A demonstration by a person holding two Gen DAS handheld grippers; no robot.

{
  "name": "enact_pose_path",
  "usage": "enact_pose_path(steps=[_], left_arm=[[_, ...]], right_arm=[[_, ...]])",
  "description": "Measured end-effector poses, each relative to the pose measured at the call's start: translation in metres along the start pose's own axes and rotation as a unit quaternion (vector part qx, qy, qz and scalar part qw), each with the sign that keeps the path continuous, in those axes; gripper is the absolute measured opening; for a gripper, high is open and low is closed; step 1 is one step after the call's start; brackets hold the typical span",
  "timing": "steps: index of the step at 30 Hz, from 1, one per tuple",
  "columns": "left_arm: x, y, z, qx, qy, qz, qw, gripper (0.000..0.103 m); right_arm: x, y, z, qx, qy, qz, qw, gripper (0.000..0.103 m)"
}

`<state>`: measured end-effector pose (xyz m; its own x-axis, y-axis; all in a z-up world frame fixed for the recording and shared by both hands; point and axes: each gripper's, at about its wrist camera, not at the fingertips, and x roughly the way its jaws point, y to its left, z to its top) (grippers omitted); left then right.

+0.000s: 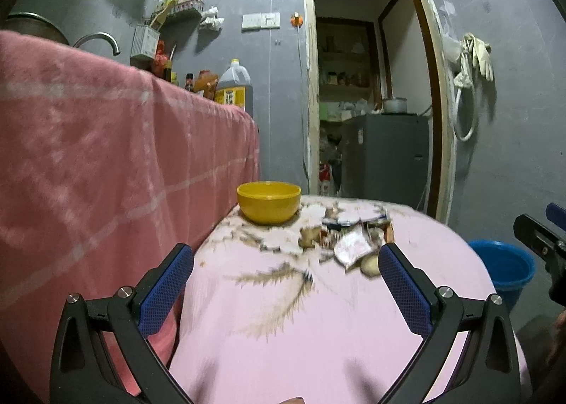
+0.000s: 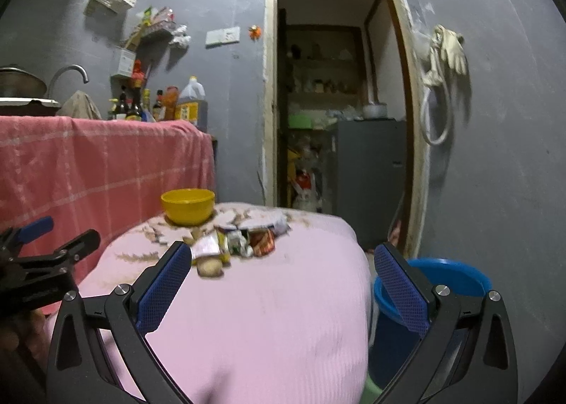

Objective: Collect trash
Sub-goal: 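Grasp the potato piece with the left tool while the right tool grasps the red wrapper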

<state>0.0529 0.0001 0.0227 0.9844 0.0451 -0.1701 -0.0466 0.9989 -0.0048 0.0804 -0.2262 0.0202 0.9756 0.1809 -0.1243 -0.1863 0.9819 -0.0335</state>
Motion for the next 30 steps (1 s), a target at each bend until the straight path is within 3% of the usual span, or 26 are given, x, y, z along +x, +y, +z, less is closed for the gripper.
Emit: enact_pose_path(steps=[8,13,26,30], left_arm=[[0.029,0.003,0.026,-0.007,-0.026,0.0,0.9996,0.102],[0.055,0.001,0.037,0.002,-0.011,0.01,0.9999,0.102],[0.128,0.0,0.053,0.034,-0.004,0.014,0.9993,0.102],[0.151,0.005,0.048,0.032,0.009,0.018,0.9993,0.102]], right_arm=[[0.03,-0.003,0.03,-0.012,-0.044,0.008,0.999,0.103],[0.055,-0.002,0.04,-0.022,-0.056,0.009,0.998,0.103],[0.137,-0.017,0.047,-0.032,-0.021,0.007,0.999,0.103],[0.169,-0.018,0.044,-0.041,0.013,0.016,0.999,0.103]])
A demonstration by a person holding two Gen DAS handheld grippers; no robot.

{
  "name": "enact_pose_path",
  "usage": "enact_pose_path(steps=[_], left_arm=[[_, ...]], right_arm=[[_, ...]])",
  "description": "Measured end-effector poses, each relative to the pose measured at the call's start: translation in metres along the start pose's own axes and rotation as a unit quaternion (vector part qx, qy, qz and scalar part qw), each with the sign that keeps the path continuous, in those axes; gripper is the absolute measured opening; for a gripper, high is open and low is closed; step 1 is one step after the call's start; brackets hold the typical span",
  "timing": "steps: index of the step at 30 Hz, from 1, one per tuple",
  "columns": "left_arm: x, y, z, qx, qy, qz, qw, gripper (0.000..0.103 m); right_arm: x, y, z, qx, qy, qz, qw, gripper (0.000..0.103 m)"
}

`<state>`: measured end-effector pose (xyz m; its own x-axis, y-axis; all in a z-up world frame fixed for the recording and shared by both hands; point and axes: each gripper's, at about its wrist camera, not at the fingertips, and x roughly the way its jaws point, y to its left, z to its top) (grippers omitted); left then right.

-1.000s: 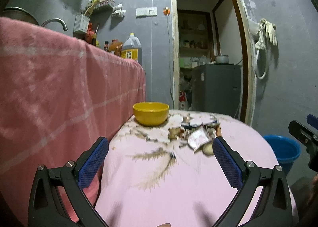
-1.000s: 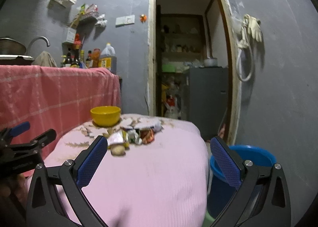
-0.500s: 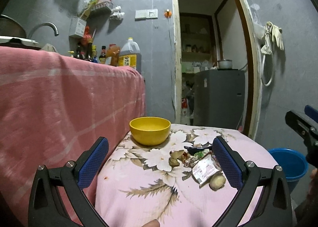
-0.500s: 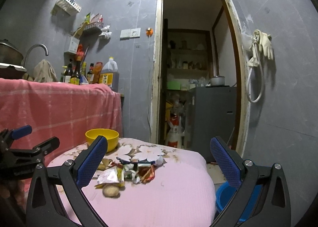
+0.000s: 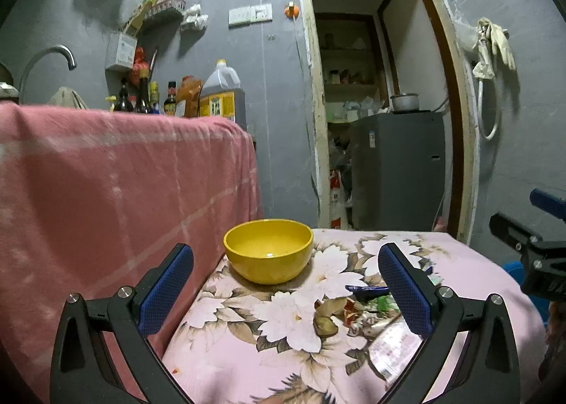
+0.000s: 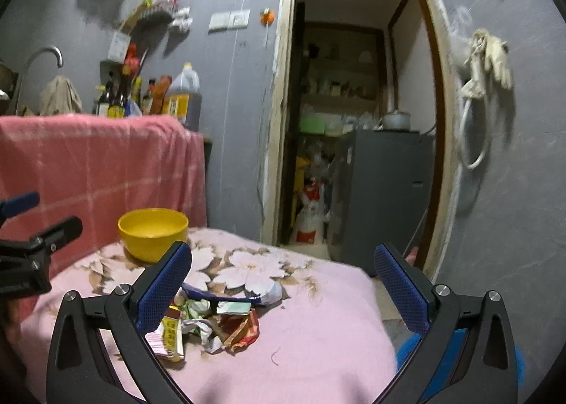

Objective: Collect trash
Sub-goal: 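Grasp the potato piece with the left tool while the right tool grasps the red wrapper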

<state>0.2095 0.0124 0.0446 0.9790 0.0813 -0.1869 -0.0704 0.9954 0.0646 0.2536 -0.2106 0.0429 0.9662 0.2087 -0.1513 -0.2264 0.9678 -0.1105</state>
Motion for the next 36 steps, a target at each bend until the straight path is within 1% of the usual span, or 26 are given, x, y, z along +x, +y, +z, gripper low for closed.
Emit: enact_pose_path(steps=[2,4,8,10,12,14,16,17,18,19,20,21,22,23,24,27,31,32,34,35,36], left_arm=[[0.012,0.001,-0.003,0.0,0.016,-0.001,0.9999,0.102],[0.025,0.003,-0.007,-0.004,0.041,-0.005,0.9992,0.102],[0.049,0.006,-0.014,-0.012,0.097,-0.021,0.995,0.102],[0.06,0.005,-0.017,-0.01,0.126,-0.026,0.9916,0.102],[0.072,0.003,-0.023,-0.009,0.156,-0.03,0.9872,0.102],[0.081,0.001,-0.029,-0.012,0.185,-0.037,0.982,0.102],[0.094,0.001,-0.036,-0.017,0.219,-0.042,0.9746,0.101],[0.098,0.001,-0.038,-0.019,0.232,-0.045,0.9715,0.097],[0.103,0.002,-0.041,-0.024,0.246,-0.05,0.9676,0.092],[0.105,0.003,-0.043,-0.028,0.256,-0.054,0.9648,0.089],[0.109,0.003,-0.045,-0.03,0.264,-0.058,0.9623,0.085],[0.112,0.003,-0.046,-0.031,0.273,-0.062,0.9596,0.079],[0.114,0.002,-0.047,-0.03,0.28,-0.068,0.957,0.076],[0.117,0.001,-0.049,-0.03,0.288,-0.077,0.954,0.068],[0.118,0.0,-0.05,-0.03,0.294,-0.082,0.9517,0.062],[0.125,-0.003,-0.052,-0.028,0.31,-0.098,0.9453,0.059],[0.132,-0.003,-0.052,-0.034,0.32,-0.107,0.9408,0.059],[0.133,-0.003,-0.052,-0.036,0.322,-0.107,0.9401,0.057],[0.133,-0.003,-0.052,-0.038,0.323,-0.109,0.9394,0.052],[0.133,-0.003,-0.052,-0.037,0.323,-0.112,0.9388,0.045],[0.134,-0.004,-0.052,-0.036,0.324,-0.113,0.9385,0.036]], right_arm=[[0.018,-0.001,-0.004,-0.005,0.031,-0.006,0.999,0.103],[0.035,-0.004,-0.011,-0.009,0.069,-0.015,0.997,0.103],[0.057,-0.014,-0.027,0.015,0.134,0.013,0.991,0.103],[0.066,-0.018,-0.033,0.024,0.166,0.023,0.986,0.103],[0.071,-0.019,-0.036,0.029,0.183,0.036,0.982,0.103],[0.076,-0.017,-0.04,0.031,0.199,0.05,0.978,0.1],[0.082,-0.014,-0.045,0.026,0.219,0.06,0.974,0.092],[0.084,-0.013,-0.047,0.024,0.226,0.066,0.972,0.089],[0.089,-0.01,-0.049,0.02,0.238,0.073,0.968,0.085],[0.091,-0.009,-0.051,0.018,0.246,0.077,0.966,0.079],[0.093,-0.008,-0.053,0.017,0.252,0.082,0.964,0.077],[0.096,-0.007,-0.054,0.017,0.261,0.089,0.961,0.07],[0.099,-0.006,-0.055,0.016,0.266,0.094,0.959,0.066],[0.101,-0.004,-0.056,0.016,0.273,0.101,0.957,0.063],[0.103,-0.004,-0.056,0.016,0.277,0.108,0.955,0.058],[0.106,-0.001,-0.057,0.016,0.285,0.122,0.95,0.055],[0.114,0.0,-0.059,0.03,0.304,0.16,0.939,0.046],[0.116,-0.001,-0.06,0.038,0.31,0.171,0.934,0.044],[0.12,-0.008,-0.062,0.066,0.317,0.195,0.926,0.036],[0.12,-0.009,-0.062,0.075,0.318,0.2,0.924,0.034],[0.12,-0.011,-0.063,0.082,0.317,0.204,0.923,0.031]])
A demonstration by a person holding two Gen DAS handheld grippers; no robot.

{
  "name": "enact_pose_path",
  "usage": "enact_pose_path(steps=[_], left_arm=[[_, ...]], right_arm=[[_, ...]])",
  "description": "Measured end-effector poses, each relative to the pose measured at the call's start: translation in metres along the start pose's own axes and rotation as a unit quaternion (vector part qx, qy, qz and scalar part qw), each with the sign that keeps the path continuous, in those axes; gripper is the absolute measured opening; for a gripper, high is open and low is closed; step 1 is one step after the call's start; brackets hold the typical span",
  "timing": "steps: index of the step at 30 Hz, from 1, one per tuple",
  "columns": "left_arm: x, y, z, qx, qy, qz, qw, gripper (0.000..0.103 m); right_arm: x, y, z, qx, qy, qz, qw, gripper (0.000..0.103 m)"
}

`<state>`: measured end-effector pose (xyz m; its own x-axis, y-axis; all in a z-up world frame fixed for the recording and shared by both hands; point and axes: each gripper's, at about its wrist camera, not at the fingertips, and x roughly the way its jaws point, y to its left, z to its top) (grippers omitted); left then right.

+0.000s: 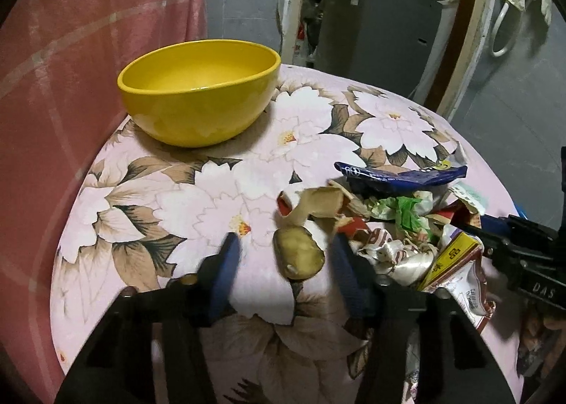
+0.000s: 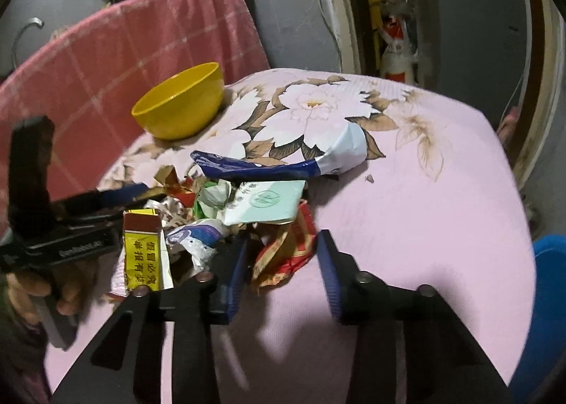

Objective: Collect trash
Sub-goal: 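Grasp the potato piece with the left tool while the right tool grasps the red wrapper, then carry both items to the blue bucket and open both tools to drop them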

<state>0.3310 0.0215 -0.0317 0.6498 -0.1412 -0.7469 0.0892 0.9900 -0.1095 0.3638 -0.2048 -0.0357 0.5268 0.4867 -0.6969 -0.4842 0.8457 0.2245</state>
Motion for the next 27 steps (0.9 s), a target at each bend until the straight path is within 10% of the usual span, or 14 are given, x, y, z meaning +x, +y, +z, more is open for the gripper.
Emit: enact_pose_path(steps=[11,27], left_arm=[[-0.017,-0.005,-0.01,-0.016,-0.016,-0.003,0.9997,0.022],[-0.096,-0.061,-0.025,-0.005,-0.169,-0.034,0.9849,0.022]], right_arm=[[-0.014,0.006,-0.011,-0.011,-0.036,-0.016,0.999,0.025],[-0.095,0.008,-0.035,-0.049,-0.206,-0.092,0.973,0.026]])
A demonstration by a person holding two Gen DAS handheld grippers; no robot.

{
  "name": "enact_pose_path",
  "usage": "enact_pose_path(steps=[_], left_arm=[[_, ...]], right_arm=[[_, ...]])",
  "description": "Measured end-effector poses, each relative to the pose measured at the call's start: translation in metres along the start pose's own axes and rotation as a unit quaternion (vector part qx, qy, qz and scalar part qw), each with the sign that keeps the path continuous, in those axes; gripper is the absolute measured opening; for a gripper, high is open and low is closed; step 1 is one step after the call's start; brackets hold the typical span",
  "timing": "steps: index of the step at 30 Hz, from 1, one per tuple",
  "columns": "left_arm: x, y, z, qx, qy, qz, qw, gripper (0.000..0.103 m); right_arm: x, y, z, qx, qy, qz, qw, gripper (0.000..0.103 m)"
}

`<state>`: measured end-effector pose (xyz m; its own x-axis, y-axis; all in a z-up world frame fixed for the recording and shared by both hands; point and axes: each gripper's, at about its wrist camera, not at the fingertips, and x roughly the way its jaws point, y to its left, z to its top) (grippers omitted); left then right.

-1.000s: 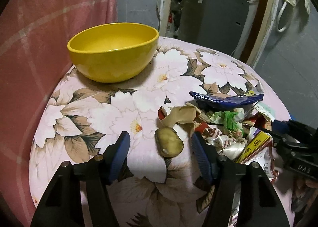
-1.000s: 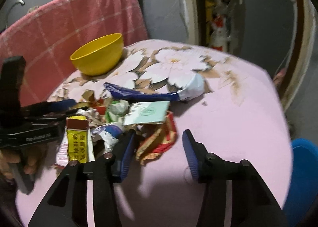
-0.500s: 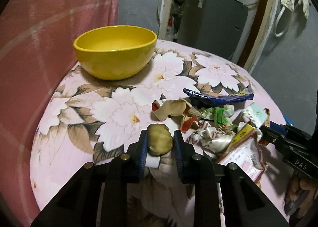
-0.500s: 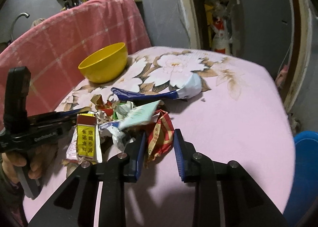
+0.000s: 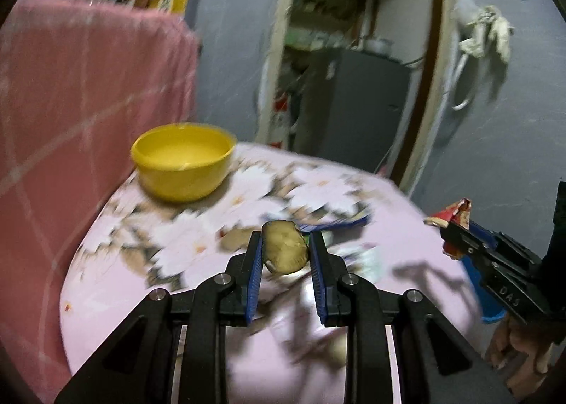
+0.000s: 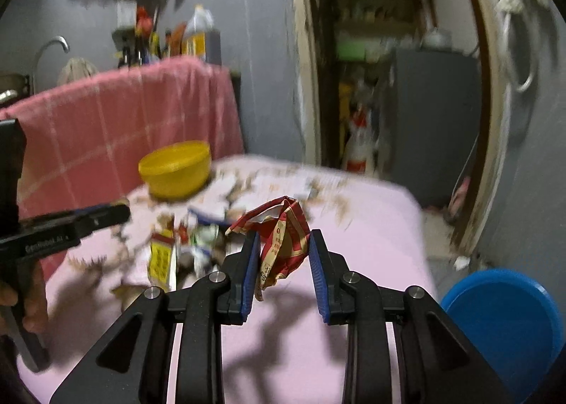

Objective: Collect trash
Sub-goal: 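Carry both items to the blue bucket and open both tools to drop them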

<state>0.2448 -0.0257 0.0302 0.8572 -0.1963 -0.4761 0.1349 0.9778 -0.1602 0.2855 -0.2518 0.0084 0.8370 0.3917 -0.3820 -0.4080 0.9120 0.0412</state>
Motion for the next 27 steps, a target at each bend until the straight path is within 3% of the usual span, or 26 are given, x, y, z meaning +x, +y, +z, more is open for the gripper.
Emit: enact_pose_path(steps=[7,12,17,22,27], left_arm=[[0.002,-0.074,0.028,0.039,-0.034,-0.062,0.9967,0.022],[0.025,-0.125,0.042,0.028,-0.019,-0.135,0.9903,0.022],[0.054,-0.177,0.044,0.05,0.014,-0.176,0.983,0.022],[0.1,-0.22,0.033,0.064,0.092,-0.199,0.9736,0.022],[0.147,-0.252,0.016,0.083,0.171,-0.208,0.9595,0.022]], right_arm=[[-0.056,-0.033,0.013,0.026,-0.127,-0.07,0.989,0.026],[-0.086,-0.068,0.01,0.042,-0.169,-0.151,0.973,0.026],[-0.096,-0.112,-0.005,0.077,-0.145,-0.213,0.963,0.026],[-0.095,-0.155,-0.027,0.124,-0.084,-0.254,0.956,0.027],[-0.089,-0.187,-0.044,0.167,-0.03,-0.264,0.95,0.028]])
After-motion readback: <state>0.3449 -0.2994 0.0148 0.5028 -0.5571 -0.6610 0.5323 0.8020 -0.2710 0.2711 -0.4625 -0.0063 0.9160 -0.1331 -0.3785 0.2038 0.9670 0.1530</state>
